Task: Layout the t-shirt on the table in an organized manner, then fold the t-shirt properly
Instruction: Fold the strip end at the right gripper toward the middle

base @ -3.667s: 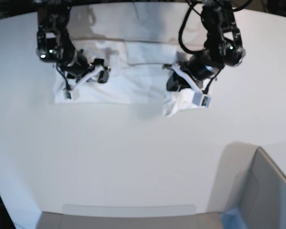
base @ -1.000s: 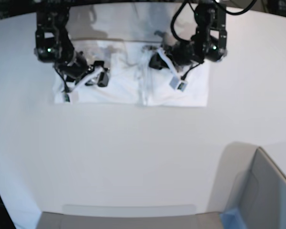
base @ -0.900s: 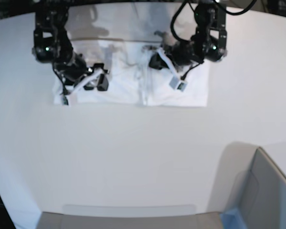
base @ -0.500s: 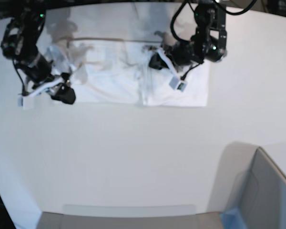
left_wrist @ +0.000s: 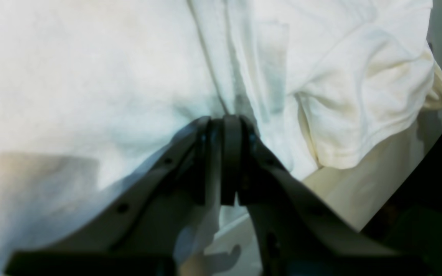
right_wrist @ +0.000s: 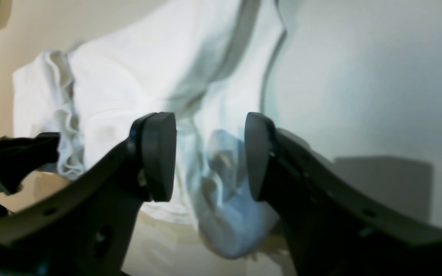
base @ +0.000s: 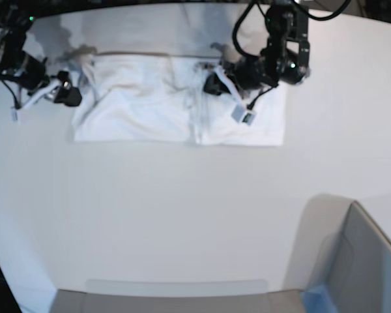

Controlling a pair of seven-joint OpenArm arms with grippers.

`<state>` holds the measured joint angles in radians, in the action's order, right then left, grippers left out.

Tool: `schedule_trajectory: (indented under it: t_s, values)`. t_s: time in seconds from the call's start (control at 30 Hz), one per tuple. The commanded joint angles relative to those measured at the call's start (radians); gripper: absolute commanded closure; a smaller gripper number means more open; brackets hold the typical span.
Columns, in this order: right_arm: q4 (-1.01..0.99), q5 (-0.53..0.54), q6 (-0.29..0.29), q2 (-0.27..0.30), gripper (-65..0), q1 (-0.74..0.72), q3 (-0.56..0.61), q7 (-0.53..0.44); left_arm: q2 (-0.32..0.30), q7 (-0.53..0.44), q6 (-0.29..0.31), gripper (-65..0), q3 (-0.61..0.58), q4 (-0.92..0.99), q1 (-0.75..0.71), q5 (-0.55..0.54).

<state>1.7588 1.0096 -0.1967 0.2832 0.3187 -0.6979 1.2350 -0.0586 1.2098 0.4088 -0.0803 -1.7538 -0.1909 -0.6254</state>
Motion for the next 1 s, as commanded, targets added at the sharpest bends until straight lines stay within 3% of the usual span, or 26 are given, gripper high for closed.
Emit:
schedule_trajectory:
  t_s: [0.0,0.37,0.6,0.87,0.97]
  values:
    - [-0.001,0.024,-0.024,0.017,-29.1,-0.006,-0.007,-0.011,-0.001,0.003,0.002,-4.8,0.001,-0.01,0.006,0.005]
    - [-0.208,0.021,-0.102,0.009,-29.1,-0.085,0.056,-0.014,0.001,0.003,0.002,-4.8,0.001,-0.01,0.015,0.005]
    - [-0.227,0.018,-0.1,-0.022,-29.1,-0.083,0.194,-0.102,0.003,0.003,0.002,-4.8,0.001,-0.01,0.02,0.005]
    - [-0.279,0.005,-0.1,-0.075,-29.0,-0.1,0.268,-0.113,0.004,0.005,0.002,-4.8,0.0,-0.013,0.02,0.003]
    - [-0.279,0.005,-0.1,-0.077,-23.8,-0.105,0.268,-0.113,0.006,0.005,0.002,-4.8,-0.003,-0.013,0.02,0.002]
